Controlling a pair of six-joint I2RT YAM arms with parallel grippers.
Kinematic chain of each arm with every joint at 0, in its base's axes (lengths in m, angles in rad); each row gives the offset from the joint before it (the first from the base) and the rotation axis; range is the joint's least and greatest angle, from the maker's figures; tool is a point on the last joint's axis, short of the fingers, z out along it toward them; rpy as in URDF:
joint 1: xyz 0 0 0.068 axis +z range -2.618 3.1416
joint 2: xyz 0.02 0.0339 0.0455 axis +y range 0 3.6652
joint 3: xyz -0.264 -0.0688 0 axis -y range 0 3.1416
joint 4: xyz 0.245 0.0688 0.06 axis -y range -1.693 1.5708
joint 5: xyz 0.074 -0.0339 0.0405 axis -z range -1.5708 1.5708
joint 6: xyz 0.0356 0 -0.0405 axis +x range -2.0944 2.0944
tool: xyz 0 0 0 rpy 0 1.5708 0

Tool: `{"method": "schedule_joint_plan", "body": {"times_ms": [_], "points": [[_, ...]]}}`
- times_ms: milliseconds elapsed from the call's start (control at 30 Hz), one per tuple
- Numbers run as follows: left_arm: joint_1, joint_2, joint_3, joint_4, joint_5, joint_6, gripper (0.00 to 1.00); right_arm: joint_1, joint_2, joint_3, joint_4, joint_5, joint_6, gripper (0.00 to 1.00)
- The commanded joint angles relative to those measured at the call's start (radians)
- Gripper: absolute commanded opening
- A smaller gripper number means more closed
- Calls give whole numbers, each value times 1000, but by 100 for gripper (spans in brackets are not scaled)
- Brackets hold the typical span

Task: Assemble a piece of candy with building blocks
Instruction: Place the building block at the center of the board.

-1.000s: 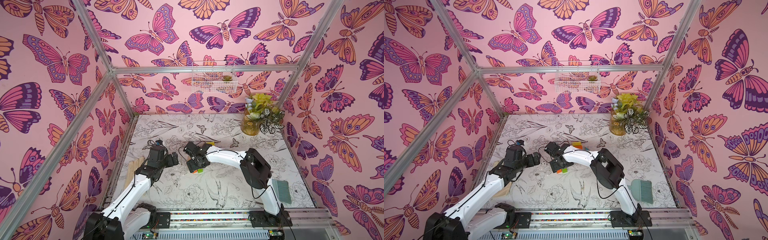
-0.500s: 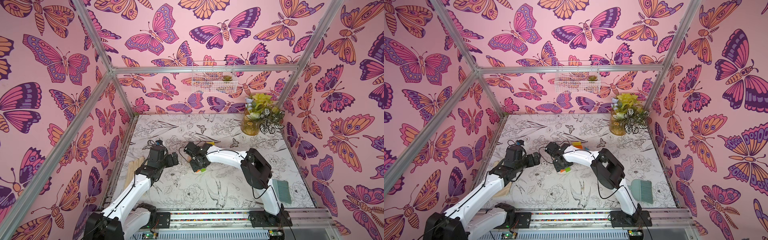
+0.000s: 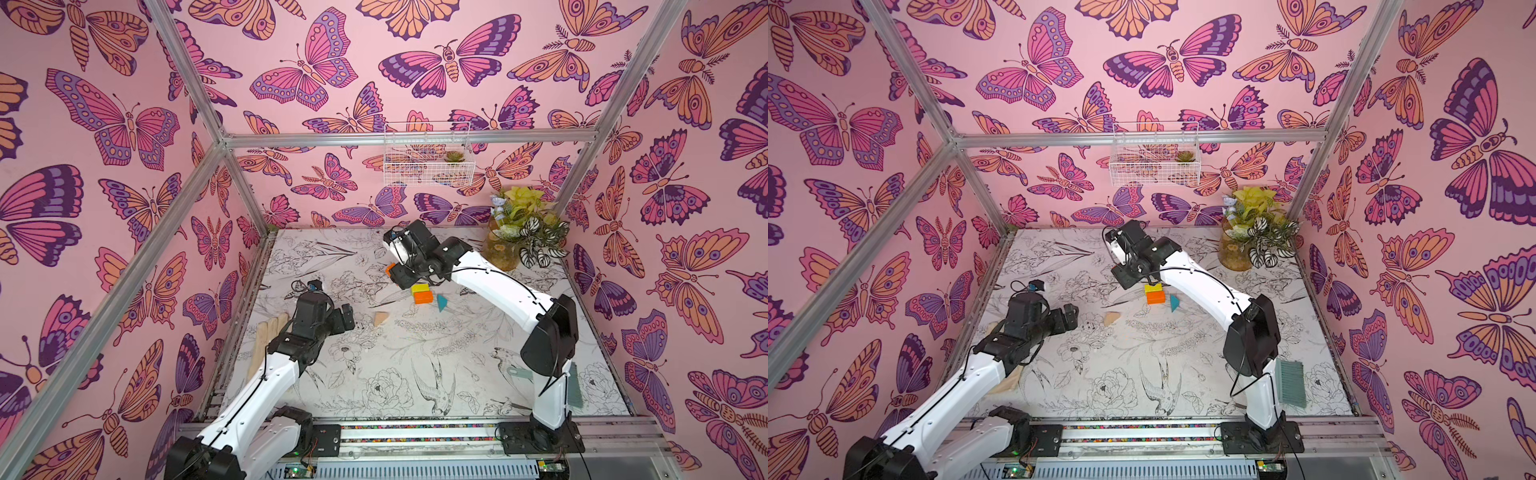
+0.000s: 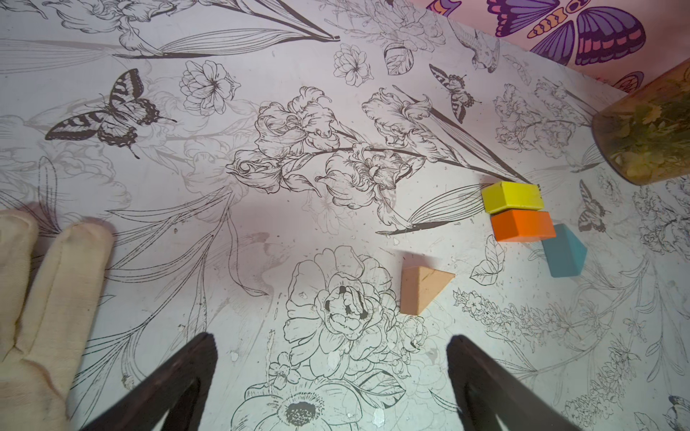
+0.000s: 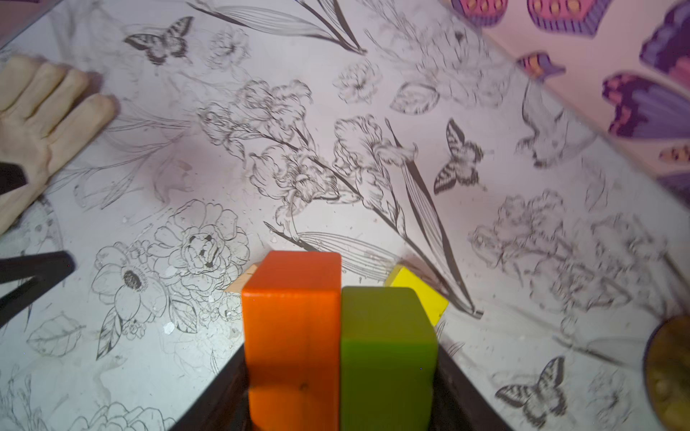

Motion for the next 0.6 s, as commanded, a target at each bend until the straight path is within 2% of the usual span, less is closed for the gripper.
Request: {"method": "schedule_joint_plan", "body": {"times_ms": [0,133,233,567], "points": [[-5,-9,38,-23,-28,27,99,12,62,60,-102,-125,-323,5],[-4,-12,66,-31,-53,45,100,11,82,38,-118,-113,-540,0],[-3,-19,77,-33,-73,52,100,6,89,-34,-29,-43,-619,0],[6,35,122,-4,-89,78,100,-21,246,42,30,-100,-667,0]]}}
